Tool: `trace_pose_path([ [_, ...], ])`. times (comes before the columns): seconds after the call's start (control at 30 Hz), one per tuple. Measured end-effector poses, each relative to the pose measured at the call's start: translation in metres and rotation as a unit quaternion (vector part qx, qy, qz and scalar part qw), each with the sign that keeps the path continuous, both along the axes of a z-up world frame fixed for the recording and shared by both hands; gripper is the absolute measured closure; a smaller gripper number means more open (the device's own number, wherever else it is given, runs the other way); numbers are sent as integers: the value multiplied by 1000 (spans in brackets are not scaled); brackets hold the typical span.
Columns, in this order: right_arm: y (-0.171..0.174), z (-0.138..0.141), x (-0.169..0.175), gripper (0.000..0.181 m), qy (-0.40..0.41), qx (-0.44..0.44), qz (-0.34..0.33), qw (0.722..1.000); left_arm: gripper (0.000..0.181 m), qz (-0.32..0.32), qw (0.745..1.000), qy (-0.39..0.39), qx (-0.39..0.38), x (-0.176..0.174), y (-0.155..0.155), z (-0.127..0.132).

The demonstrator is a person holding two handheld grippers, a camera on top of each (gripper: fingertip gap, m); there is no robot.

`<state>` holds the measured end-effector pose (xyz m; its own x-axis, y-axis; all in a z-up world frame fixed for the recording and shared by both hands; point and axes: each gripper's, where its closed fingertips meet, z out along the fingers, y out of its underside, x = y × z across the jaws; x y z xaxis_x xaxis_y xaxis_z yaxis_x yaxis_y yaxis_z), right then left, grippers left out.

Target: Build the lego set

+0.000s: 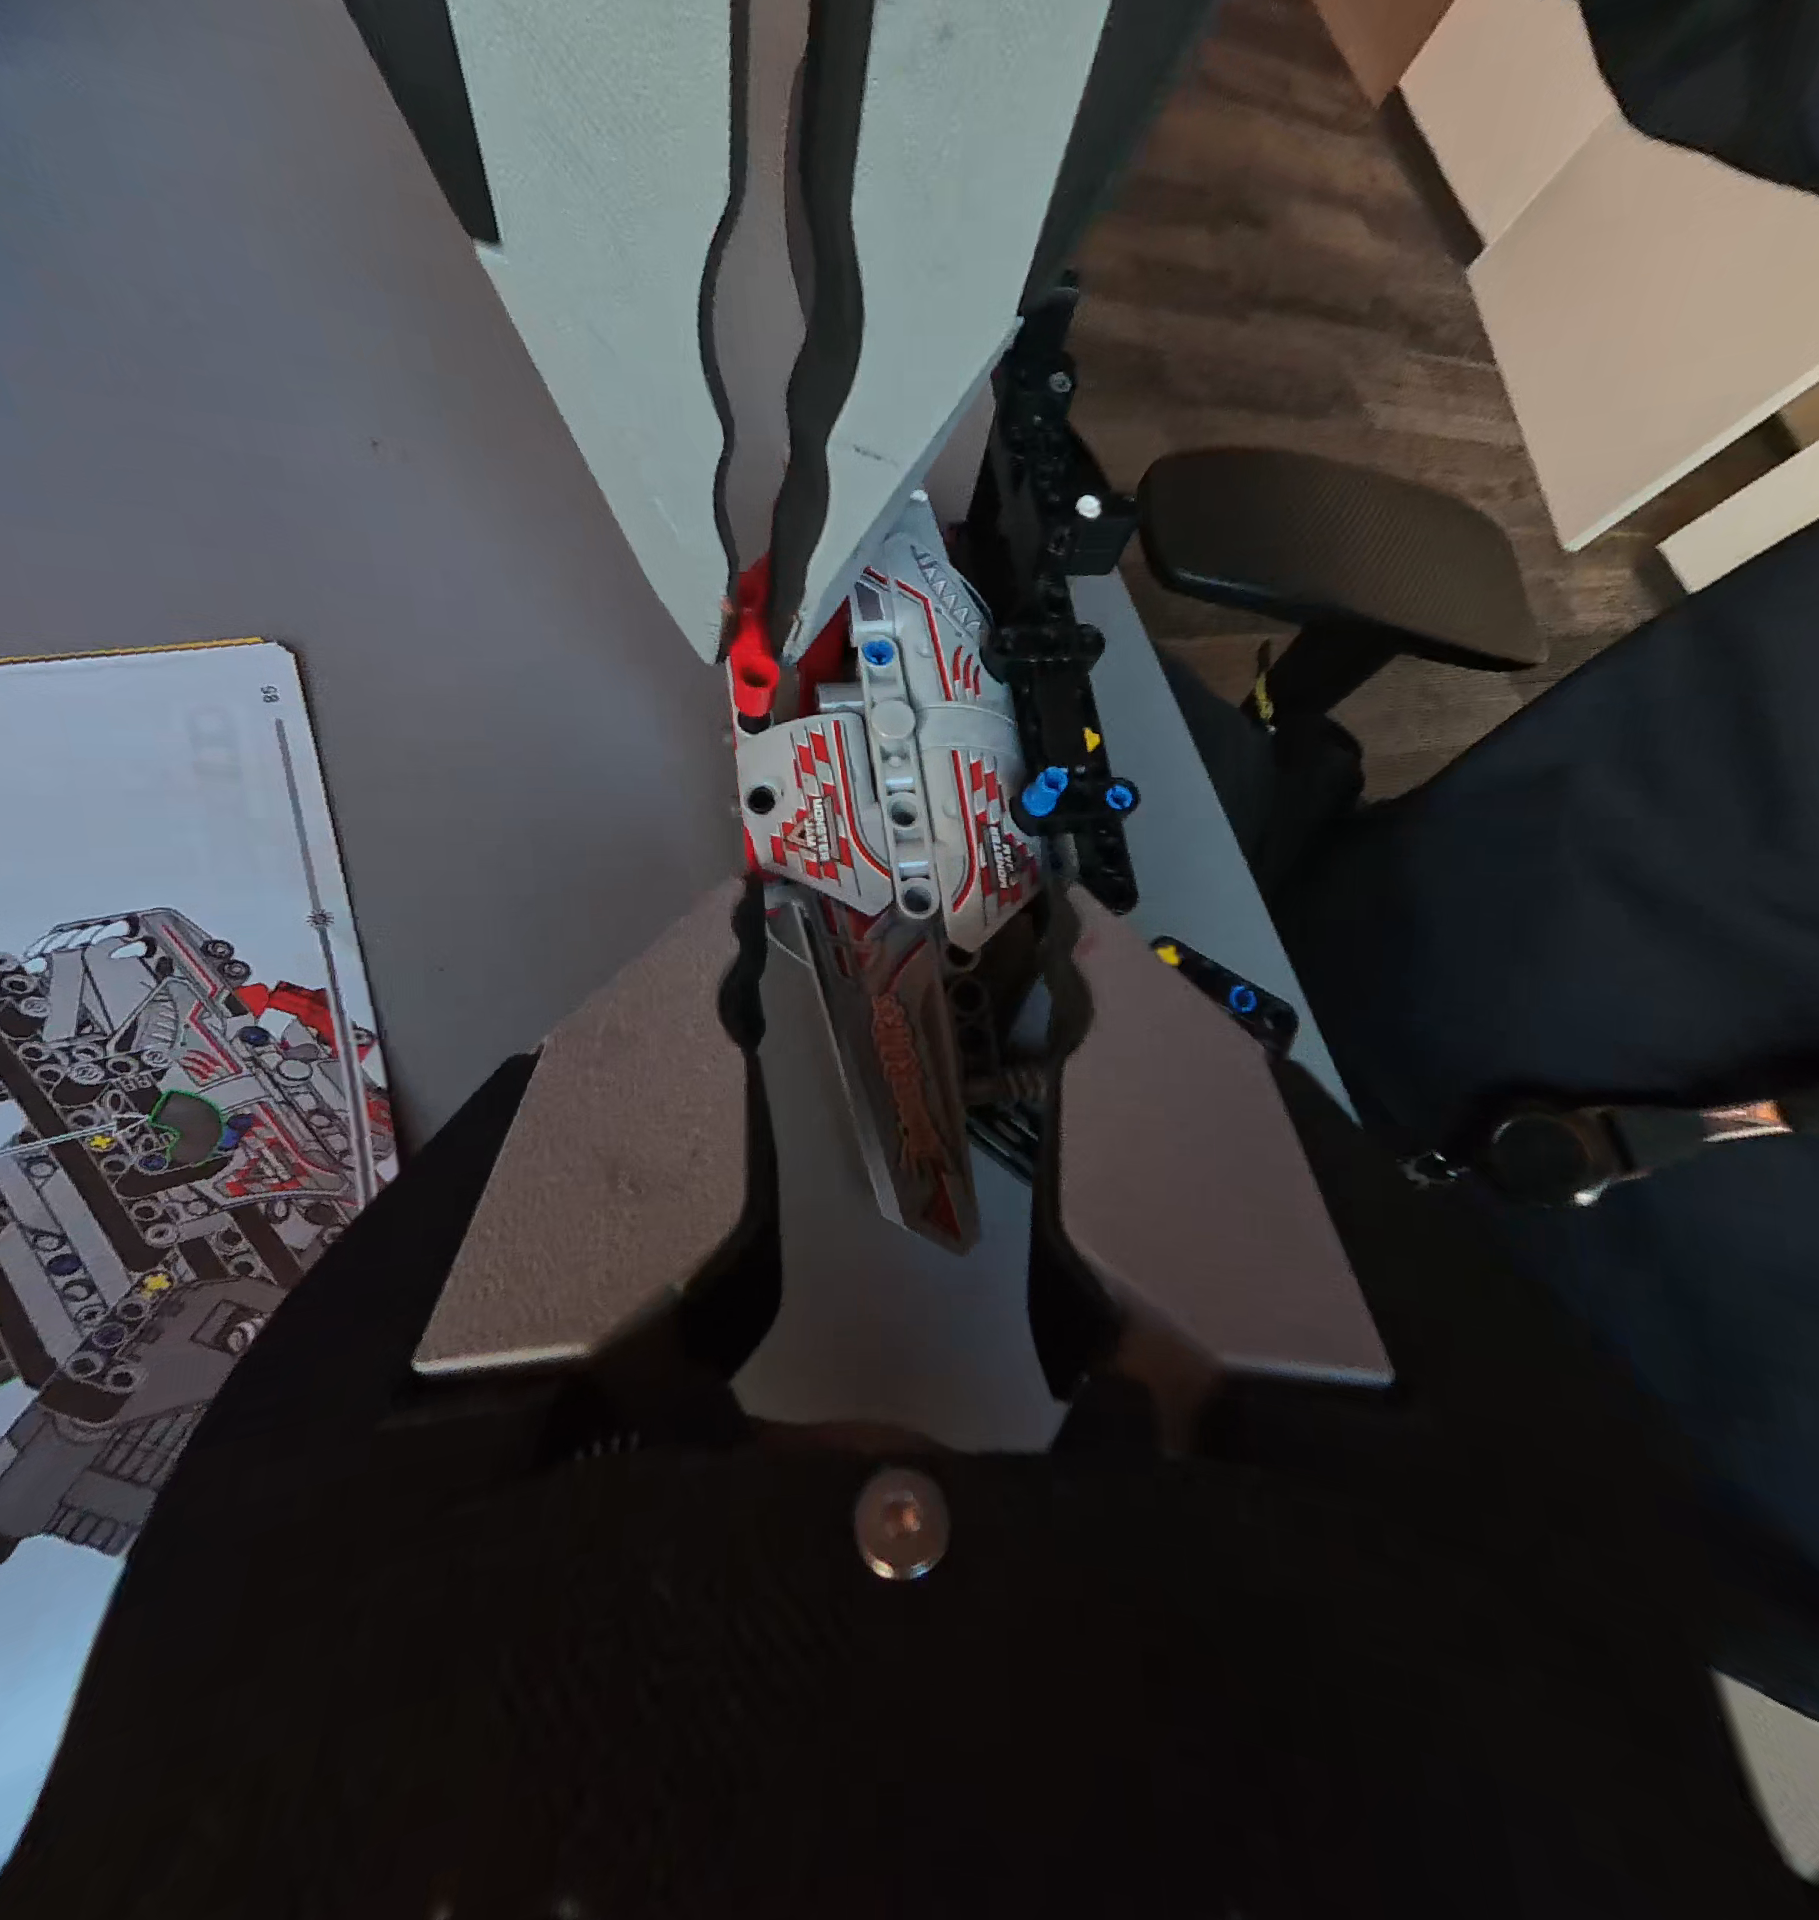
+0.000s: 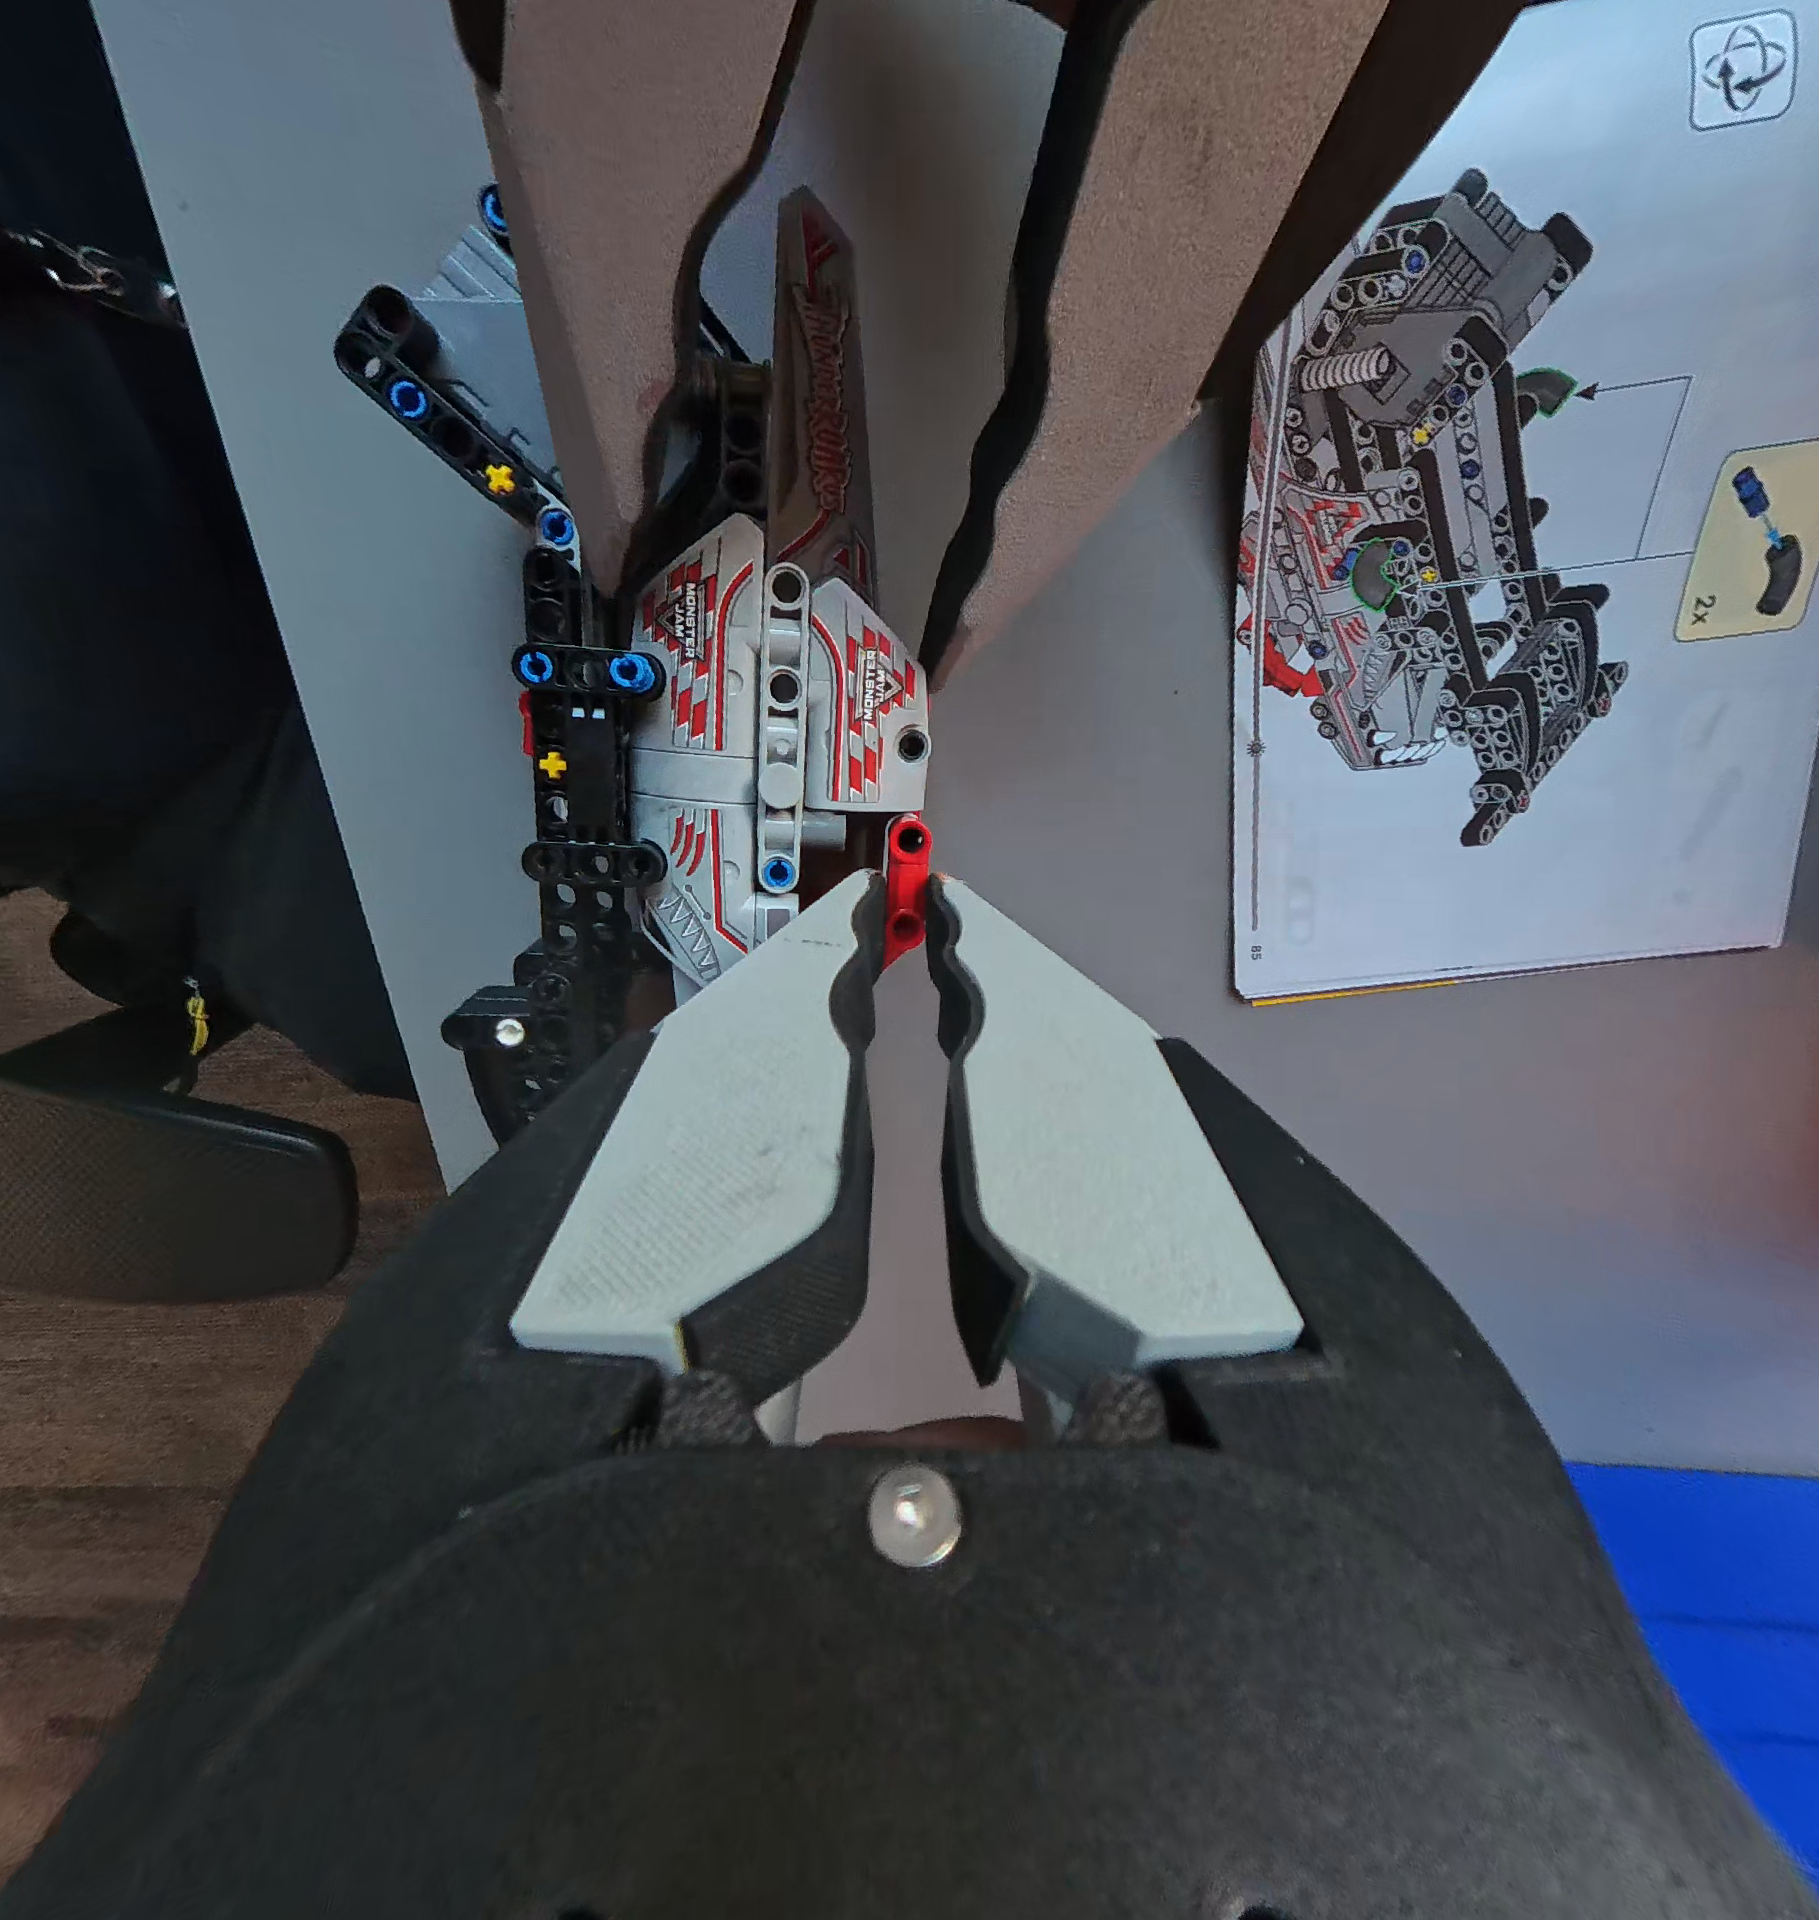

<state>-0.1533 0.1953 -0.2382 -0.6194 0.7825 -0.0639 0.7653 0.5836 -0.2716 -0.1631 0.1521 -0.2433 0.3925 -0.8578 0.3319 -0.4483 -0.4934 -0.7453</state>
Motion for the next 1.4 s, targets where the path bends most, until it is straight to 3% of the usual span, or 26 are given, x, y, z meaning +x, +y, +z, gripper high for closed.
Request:
trace_pose_path([
  [0.2, -1, 0, 2, 177, 3, 2, 2, 1000, 129, -8, 999, 19, 49, 4, 1, -3],
  [0.43, -1, -1, 1, 176, 31, 3, 4, 1000, 129, -8, 998, 19, 52, 3, 1, -4],
  [0.93, -3, -2, 4, 176, -36, -7, 54, 998, 132, -20, 997, 36, 63, 5, -2, -5],
  [1.4, -4, -1, 6, 173, 21, -55, -4, 998, 133, -15, 998, 32, 57, 5, -1, -6],
])
